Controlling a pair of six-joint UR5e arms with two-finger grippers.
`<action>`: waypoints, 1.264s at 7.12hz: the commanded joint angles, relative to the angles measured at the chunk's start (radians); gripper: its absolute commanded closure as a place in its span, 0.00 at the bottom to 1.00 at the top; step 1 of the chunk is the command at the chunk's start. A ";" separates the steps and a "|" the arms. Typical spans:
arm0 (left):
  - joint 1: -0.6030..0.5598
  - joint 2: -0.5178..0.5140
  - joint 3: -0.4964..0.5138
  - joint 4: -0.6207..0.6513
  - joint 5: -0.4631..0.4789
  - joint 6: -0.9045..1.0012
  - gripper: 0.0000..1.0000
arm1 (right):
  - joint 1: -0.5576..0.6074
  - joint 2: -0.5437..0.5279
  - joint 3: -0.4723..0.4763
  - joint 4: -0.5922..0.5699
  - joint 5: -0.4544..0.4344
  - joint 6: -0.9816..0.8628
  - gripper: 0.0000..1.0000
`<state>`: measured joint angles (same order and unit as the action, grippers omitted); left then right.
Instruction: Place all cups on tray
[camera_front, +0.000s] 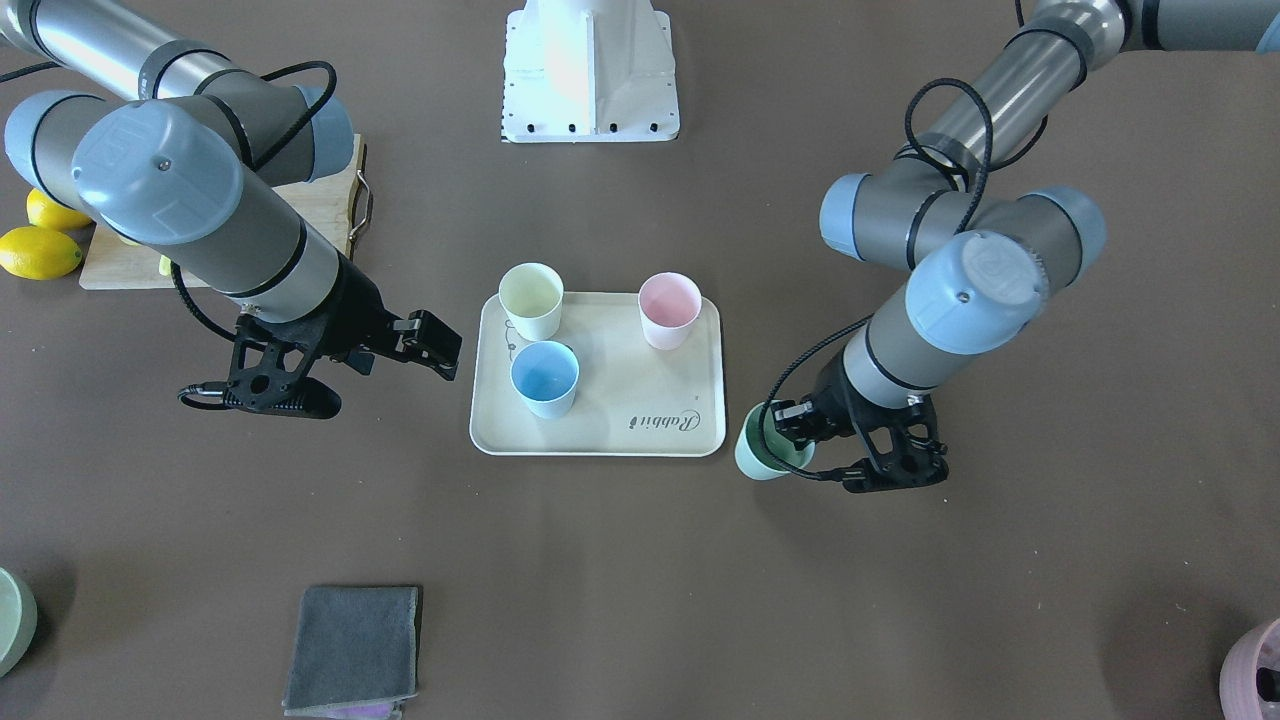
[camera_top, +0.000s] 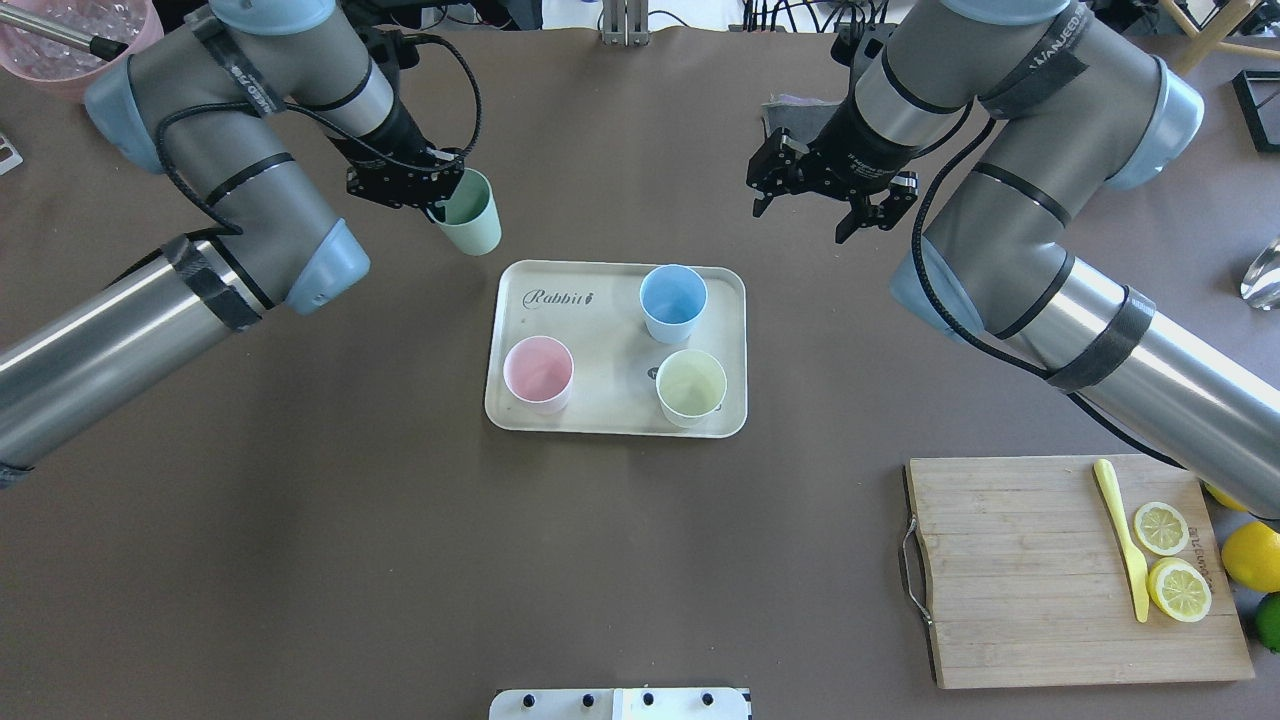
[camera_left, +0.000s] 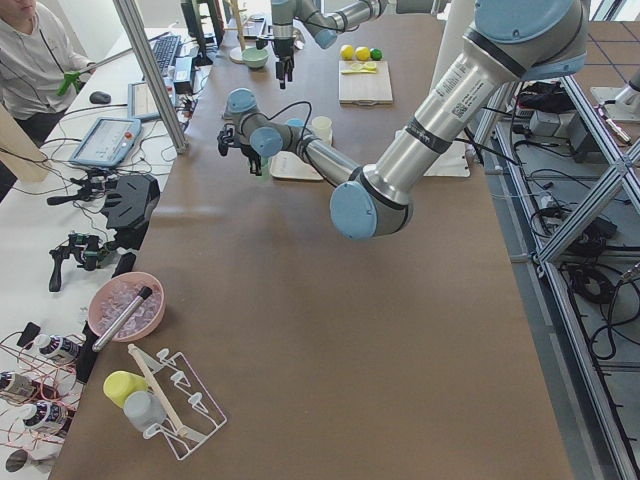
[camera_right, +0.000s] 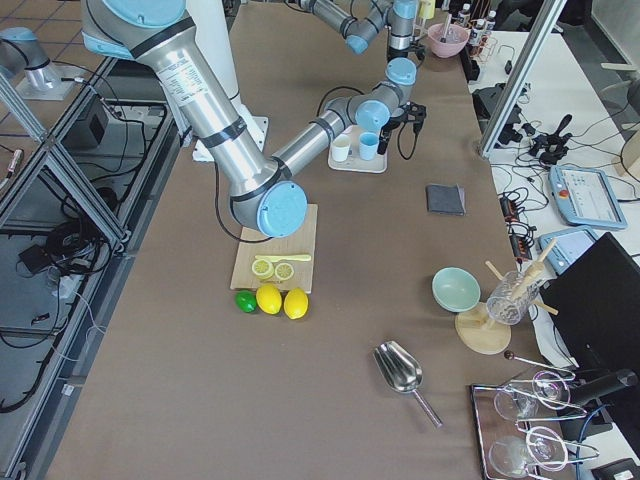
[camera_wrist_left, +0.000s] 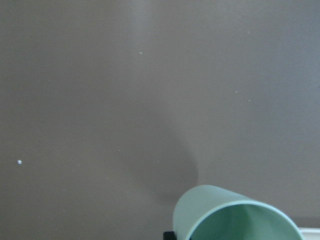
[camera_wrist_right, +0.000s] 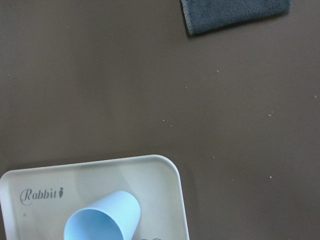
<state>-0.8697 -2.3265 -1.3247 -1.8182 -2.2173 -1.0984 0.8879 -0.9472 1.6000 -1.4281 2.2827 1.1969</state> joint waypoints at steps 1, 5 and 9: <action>0.084 -0.063 -0.010 0.031 0.060 -0.138 1.00 | 0.019 -0.034 0.003 0.000 -0.006 -0.042 0.00; 0.182 -0.060 -0.011 0.054 0.172 -0.149 1.00 | 0.022 -0.065 0.017 -0.002 -0.008 -0.071 0.00; 0.097 0.033 -0.269 0.258 0.163 0.019 0.02 | 0.086 -0.102 0.061 -0.088 -0.002 -0.188 0.00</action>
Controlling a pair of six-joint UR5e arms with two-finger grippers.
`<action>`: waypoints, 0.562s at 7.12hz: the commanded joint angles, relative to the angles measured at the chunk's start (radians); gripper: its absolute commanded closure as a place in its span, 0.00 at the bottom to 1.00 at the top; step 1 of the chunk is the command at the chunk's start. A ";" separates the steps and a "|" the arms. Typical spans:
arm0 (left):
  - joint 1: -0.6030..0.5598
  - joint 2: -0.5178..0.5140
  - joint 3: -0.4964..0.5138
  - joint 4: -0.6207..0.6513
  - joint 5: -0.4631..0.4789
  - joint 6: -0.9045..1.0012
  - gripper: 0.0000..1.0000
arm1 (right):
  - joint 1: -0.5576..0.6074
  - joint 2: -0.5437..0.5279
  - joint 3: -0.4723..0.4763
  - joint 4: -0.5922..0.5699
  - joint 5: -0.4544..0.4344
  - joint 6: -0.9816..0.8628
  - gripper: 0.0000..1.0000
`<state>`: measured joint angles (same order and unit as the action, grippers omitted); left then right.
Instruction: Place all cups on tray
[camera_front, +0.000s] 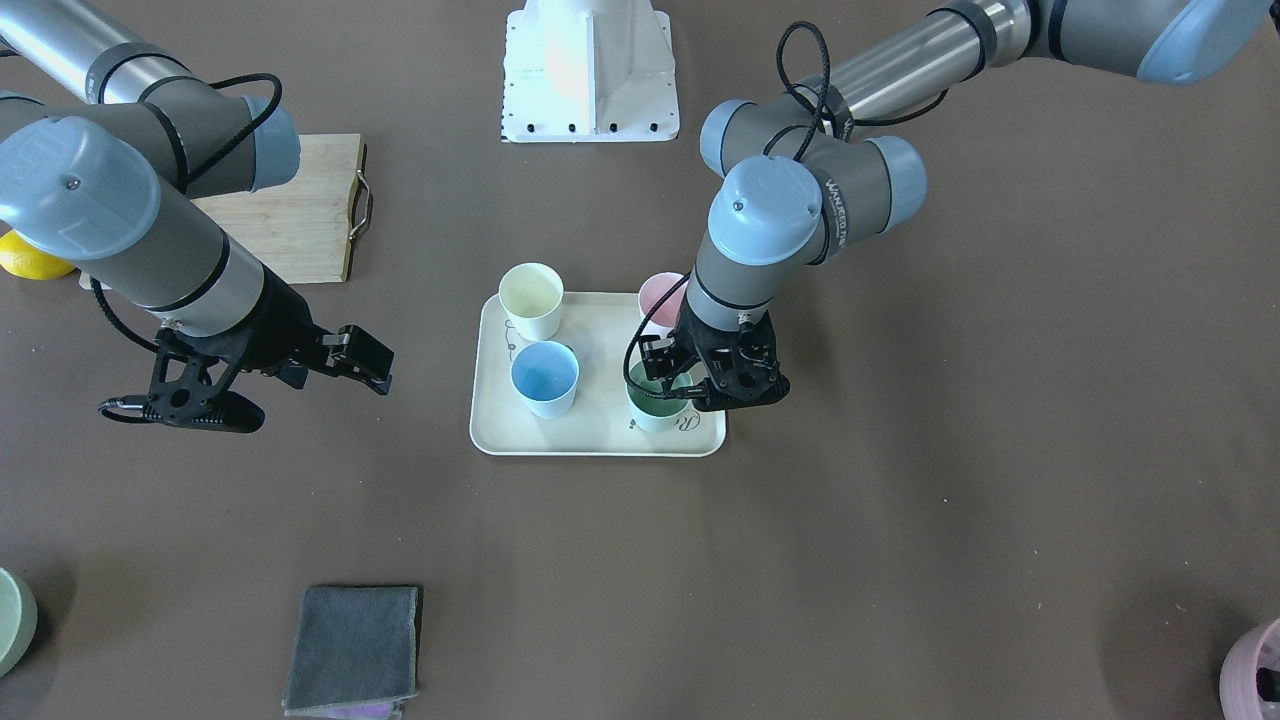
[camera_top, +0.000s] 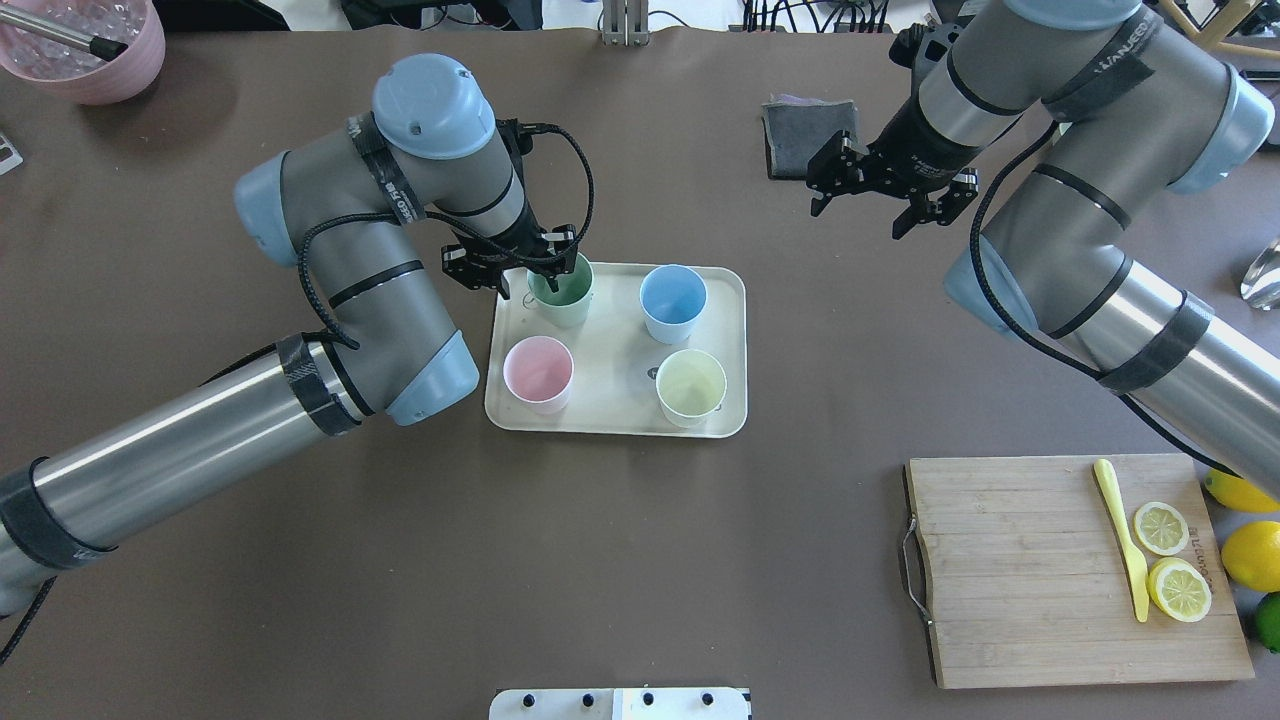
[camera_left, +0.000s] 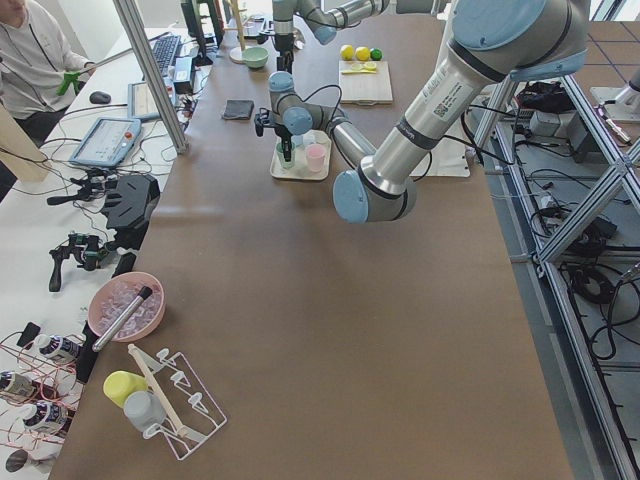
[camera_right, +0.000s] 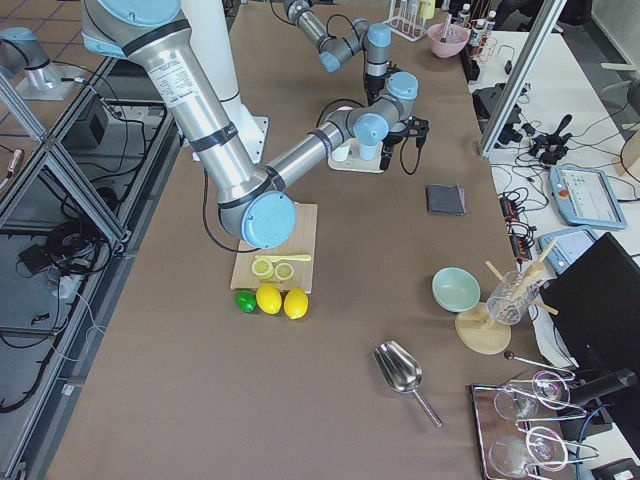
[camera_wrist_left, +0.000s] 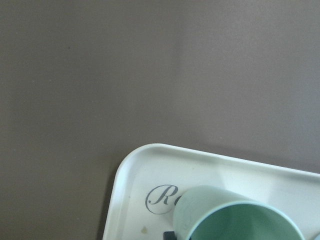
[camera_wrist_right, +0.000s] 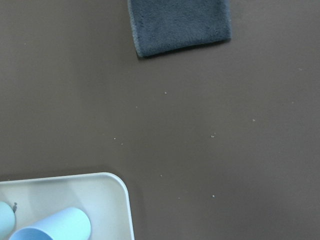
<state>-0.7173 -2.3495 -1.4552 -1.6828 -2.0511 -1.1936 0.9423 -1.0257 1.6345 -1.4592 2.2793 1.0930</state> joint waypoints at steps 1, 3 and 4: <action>-0.123 0.131 -0.275 0.261 -0.001 0.278 0.02 | 0.086 -0.057 0.051 -0.114 0.003 -0.234 0.00; -0.305 0.330 -0.451 0.369 -0.007 0.612 0.02 | 0.180 -0.172 0.076 -0.136 0.006 -0.464 0.00; -0.408 0.443 -0.470 0.367 -0.042 0.797 0.02 | 0.226 -0.215 0.076 -0.138 0.012 -0.551 0.00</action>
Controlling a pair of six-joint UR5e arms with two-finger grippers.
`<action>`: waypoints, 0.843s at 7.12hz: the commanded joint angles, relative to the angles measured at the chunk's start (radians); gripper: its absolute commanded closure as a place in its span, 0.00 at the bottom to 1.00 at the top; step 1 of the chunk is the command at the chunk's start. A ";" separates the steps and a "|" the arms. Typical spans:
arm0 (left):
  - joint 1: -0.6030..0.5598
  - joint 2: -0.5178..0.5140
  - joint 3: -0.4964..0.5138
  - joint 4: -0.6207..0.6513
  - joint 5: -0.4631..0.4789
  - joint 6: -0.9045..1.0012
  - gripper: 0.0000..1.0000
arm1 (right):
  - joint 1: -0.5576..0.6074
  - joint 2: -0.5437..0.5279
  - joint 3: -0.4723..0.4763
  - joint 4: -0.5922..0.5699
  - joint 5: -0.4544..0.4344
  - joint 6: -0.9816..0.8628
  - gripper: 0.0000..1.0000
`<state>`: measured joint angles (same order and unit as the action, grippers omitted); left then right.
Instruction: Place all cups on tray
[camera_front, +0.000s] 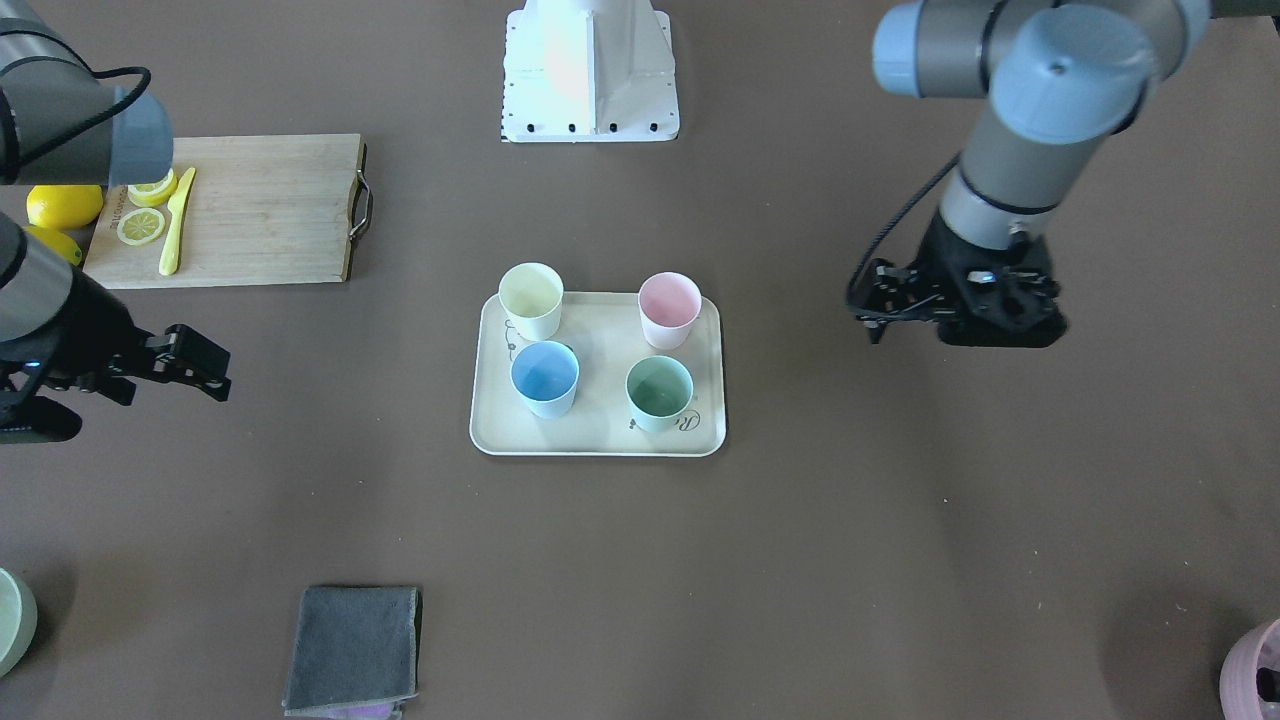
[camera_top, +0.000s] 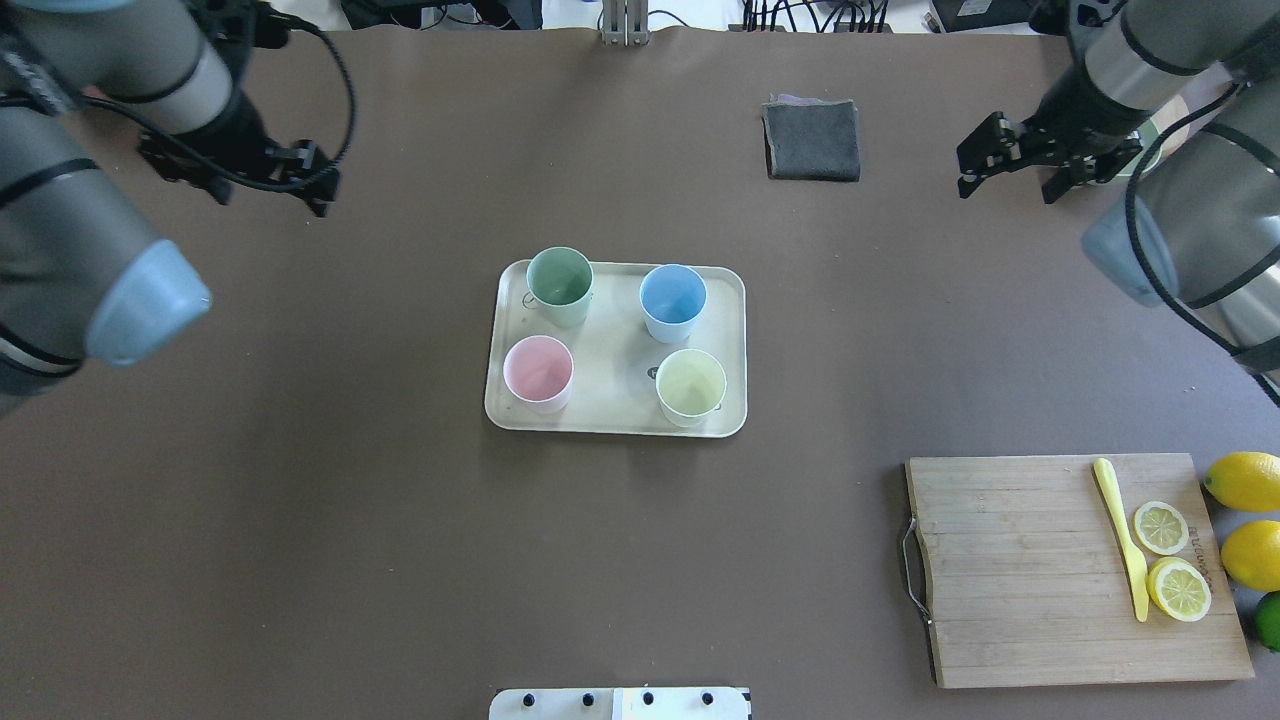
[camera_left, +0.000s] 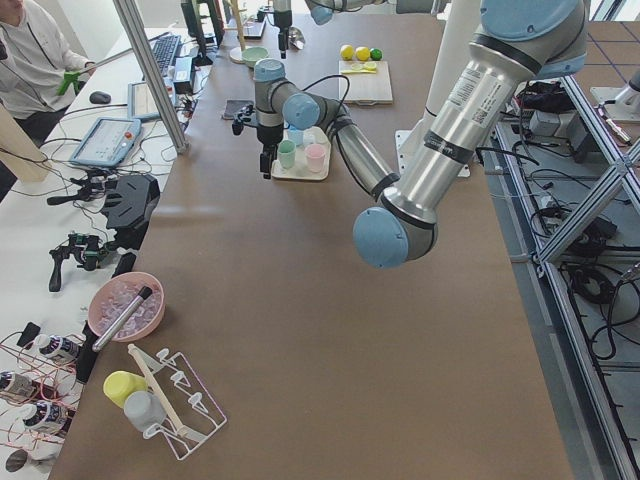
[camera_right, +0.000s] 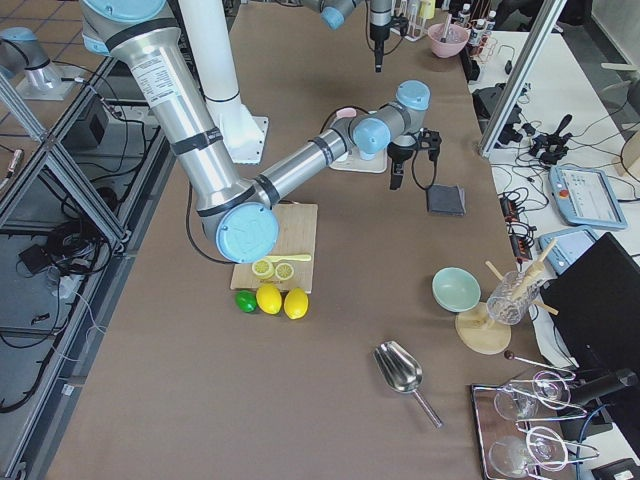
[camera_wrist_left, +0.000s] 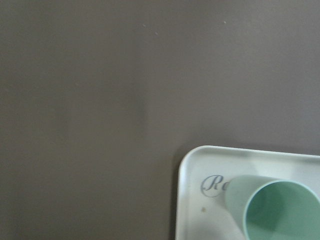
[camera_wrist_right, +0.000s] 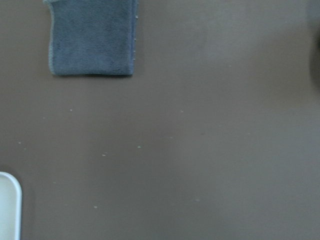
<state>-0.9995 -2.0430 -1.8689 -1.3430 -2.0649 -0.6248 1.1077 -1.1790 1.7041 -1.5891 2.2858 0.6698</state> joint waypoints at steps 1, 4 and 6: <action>-0.246 0.224 -0.046 0.022 -0.076 0.440 0.02 | 0.099 -0.109 0.003 -0.008 0.007 -0.203 0.00; -0.465 0.415 0.002 -0.005 -0.129 0.767 0.02 | 0.200 -0.247 0.003 0.000 0.009 -0.429 0.00; -0.472 0.501 0.010 -0.013 -0.211 0.761 0.02 | 0.239 -0.301 0.011 0.003 0.038 -0.499 0.00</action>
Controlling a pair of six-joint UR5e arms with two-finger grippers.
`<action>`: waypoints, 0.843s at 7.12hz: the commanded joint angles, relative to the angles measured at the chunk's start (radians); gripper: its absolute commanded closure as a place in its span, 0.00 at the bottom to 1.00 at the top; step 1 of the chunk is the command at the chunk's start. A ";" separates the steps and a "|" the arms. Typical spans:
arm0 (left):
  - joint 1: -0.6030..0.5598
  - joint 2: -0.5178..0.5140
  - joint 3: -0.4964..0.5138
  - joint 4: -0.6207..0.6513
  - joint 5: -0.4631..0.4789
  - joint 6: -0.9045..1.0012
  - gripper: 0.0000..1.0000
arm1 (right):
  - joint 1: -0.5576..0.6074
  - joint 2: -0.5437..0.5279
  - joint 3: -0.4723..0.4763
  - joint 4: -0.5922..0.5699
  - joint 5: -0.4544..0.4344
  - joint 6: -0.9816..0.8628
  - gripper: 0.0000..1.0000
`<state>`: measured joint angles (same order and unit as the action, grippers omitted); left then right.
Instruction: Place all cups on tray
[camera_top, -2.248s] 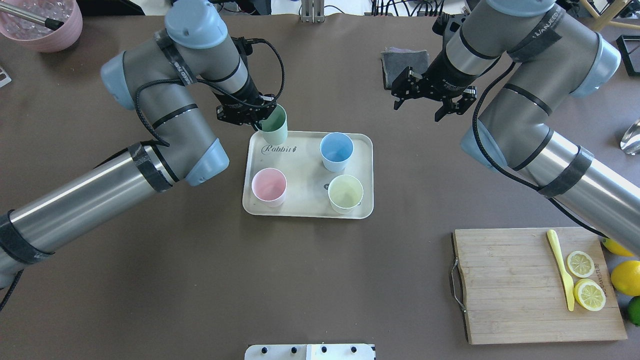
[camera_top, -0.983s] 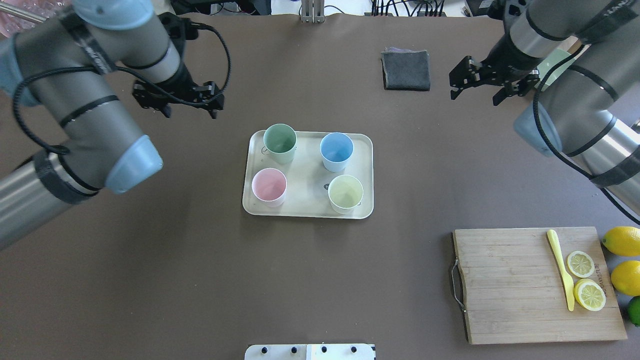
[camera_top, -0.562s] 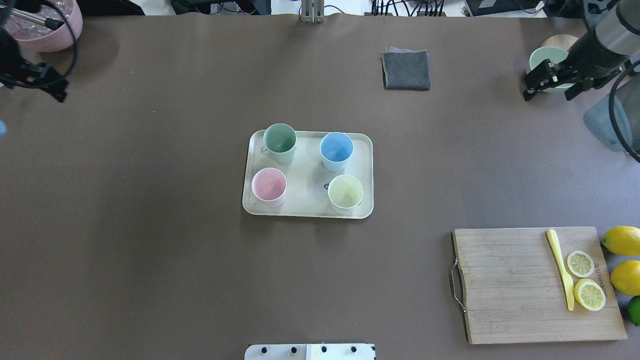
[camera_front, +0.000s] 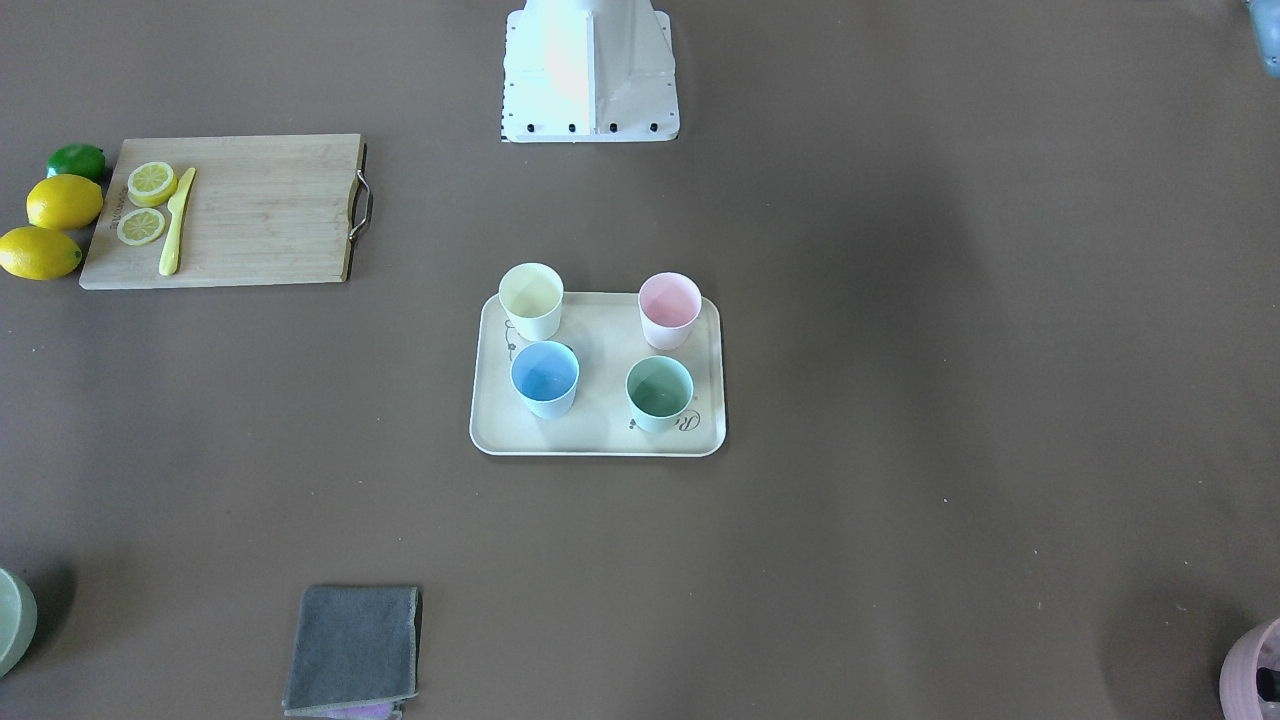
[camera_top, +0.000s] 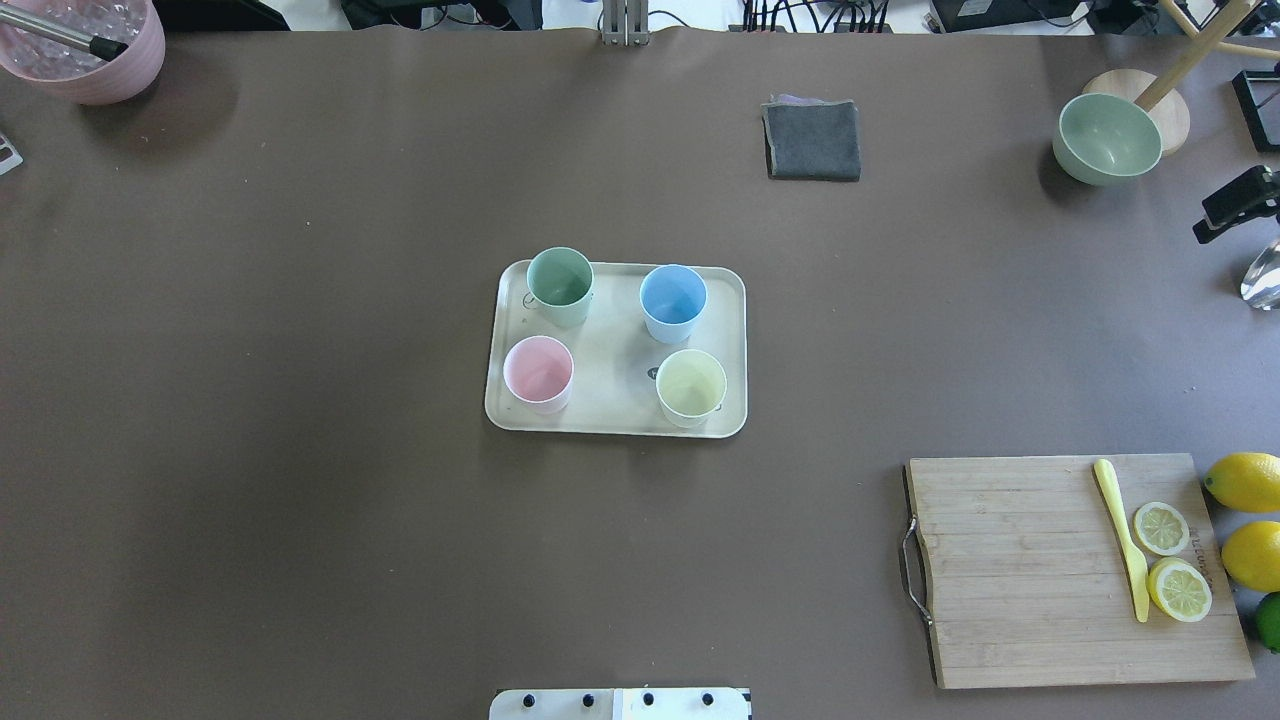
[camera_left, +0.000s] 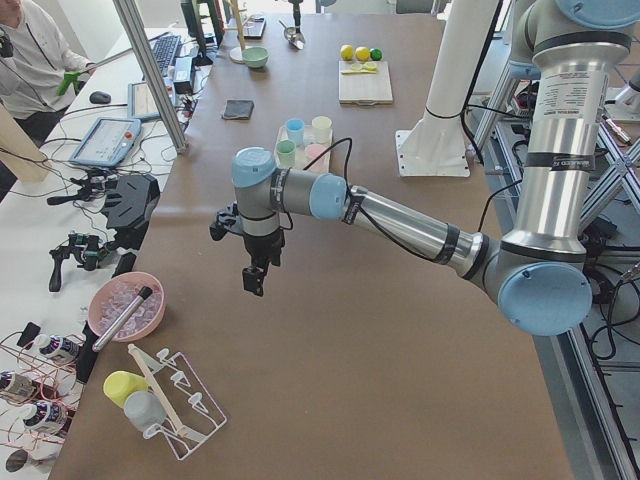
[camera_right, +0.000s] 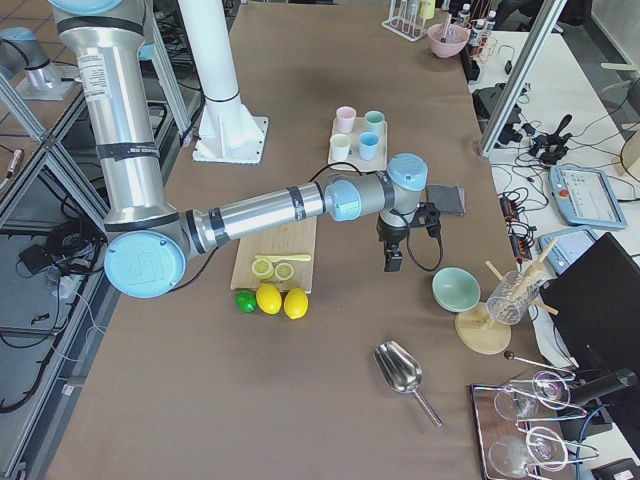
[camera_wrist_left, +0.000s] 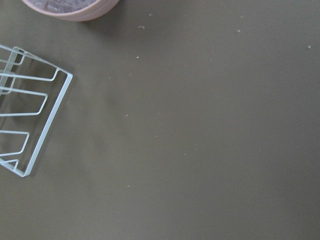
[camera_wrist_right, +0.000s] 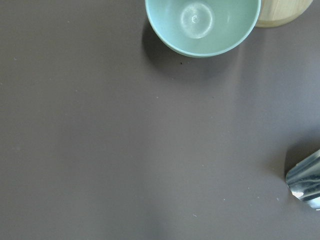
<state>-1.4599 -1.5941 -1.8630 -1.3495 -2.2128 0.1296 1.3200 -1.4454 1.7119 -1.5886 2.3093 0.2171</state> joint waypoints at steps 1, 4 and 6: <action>-0.029 0.054 0.001 -0.007 -0.137 0.007 0.02 | 0.034 -0.052 0.000 0.002 0.010 -0.061 0.00; -0.028 0.046 0.007 -0.036 -0.131 0.001 0.02 | 0.064 -0.073 -0.009 0.002 0.013 -0.107 0.00; -0.028 0.040 0.025 -0.040 -0.130 0.004 0.02 | 0.065 -0.072 -0.009 0.001 0.012 -0.107 0.00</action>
<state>-1.4874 -1.5506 -1.8480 -1.3853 -2.3437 0.1315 1.3839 -1.5167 1.7034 -1.5864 2.3218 0.1115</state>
